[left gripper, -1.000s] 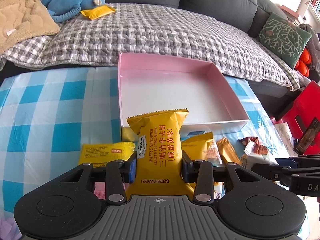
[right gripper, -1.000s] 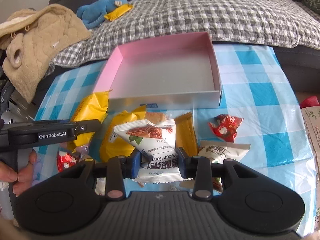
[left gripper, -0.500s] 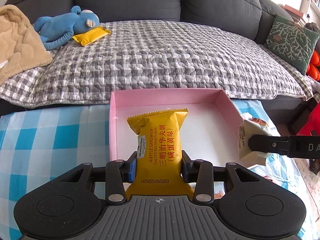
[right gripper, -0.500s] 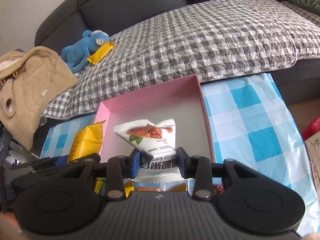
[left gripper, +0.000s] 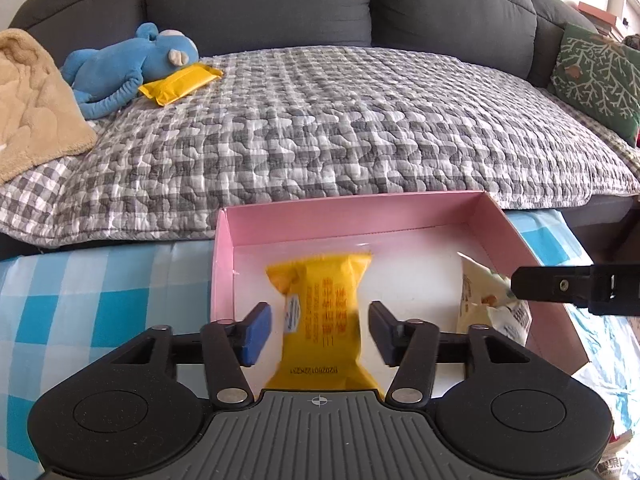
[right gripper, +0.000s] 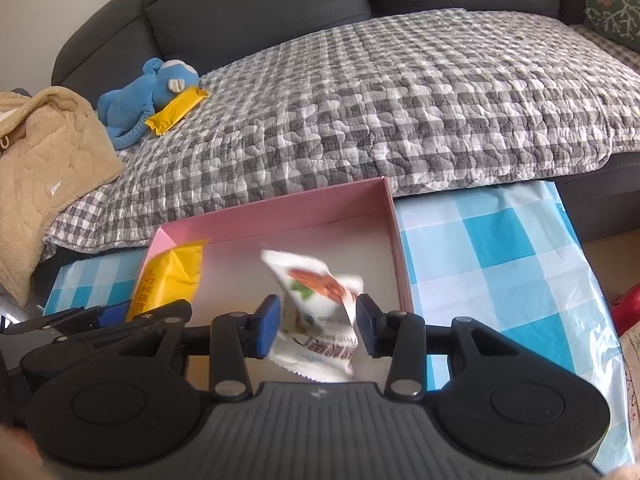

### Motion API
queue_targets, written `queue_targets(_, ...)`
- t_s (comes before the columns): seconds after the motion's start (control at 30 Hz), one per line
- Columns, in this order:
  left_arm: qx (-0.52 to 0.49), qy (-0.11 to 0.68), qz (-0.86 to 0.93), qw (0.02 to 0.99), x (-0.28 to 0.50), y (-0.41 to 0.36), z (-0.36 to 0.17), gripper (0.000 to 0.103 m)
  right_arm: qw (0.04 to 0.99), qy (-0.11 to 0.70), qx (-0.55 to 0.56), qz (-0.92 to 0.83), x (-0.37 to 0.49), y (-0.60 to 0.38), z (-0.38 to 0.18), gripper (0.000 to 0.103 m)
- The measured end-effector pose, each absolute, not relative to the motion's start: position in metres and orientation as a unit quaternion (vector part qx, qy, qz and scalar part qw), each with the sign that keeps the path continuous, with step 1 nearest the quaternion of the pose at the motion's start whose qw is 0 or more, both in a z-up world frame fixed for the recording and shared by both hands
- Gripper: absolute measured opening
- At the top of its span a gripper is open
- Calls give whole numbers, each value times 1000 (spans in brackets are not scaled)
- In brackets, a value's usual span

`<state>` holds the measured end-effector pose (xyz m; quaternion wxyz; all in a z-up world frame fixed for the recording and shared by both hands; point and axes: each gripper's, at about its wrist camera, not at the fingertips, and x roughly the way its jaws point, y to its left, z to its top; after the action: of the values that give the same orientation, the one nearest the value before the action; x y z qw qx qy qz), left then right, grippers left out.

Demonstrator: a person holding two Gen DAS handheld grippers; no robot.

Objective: Organize snacks
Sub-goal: 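Drop the yellow pack into the box with the left tool while the right tool drops the nut bag, then move both tools back over the remaining snacks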

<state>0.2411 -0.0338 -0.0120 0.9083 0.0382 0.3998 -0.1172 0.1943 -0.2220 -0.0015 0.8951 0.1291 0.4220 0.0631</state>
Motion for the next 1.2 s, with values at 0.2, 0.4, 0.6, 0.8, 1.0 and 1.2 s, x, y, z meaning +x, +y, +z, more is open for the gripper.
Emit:
queue_targets(0.2, 55, 391, -125, 910, 232, -36, -6, 87, 898, 417, 132, 52, 192, -222, 4, 72)
queue_targets(0.4, 47, 400, -127, 907, 218, -29, 2, 92, 898, 420, 127, 46, 181, -222, 9, 80)
queue_targets(0.6, 38, 407, -129, 903, 199, -20, 7, 95, 899, 418, 123, 41, 165, -224, 17, 92)
queue_targets(0.8, 36, 415, -129, 900, 178, -12, 11, 96, 898, 423, 117, 41, 147, -223, 20, 95)
queue_targets(1.0, 36, 417, -134, 899, 153, -4, 15, 96, 894, 430, 113, 44, 126, -221, 21, 97)
queue_targets(1.2, 42, 424, -128, 895, 130, 7, 17, 96, 891, 439, 107, 50, 106, -217, 22, 98)
